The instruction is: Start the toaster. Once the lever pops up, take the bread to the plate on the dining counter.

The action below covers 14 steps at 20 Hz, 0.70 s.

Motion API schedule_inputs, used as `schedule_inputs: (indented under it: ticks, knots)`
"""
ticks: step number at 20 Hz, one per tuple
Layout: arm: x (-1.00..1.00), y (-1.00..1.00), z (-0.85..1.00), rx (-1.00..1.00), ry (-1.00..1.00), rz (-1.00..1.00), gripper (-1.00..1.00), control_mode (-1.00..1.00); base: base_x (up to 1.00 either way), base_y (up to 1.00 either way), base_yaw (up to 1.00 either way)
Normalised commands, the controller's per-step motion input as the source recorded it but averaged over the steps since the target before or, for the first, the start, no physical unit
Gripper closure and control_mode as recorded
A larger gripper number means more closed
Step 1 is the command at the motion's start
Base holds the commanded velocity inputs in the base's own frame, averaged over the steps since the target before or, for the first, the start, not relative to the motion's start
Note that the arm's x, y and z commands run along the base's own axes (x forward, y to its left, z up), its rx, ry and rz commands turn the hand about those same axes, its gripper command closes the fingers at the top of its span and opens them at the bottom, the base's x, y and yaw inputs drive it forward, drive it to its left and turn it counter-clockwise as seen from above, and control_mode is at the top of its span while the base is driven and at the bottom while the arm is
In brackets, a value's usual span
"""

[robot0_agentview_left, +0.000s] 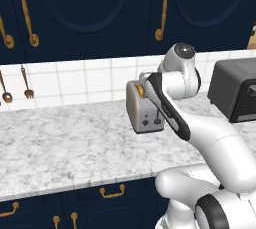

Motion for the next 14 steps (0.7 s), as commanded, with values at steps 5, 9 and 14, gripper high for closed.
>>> schedule_inputs:
  ticks: [5,9,14]
  knots:
    - [0.0,0.0,0.0,0.0,0.0,0.0,-1.0,-1.0,0.0,0.0,0.0]
    - [0.0,0.0,0.0,0.0,0.0,0.0,-1.0,-1.0,0.0,0.0,0.0]
    - [0.0,0.0,0.0,0.0,0.0,0.0,-1.0,-1.0,0.0,0.0,0.0]
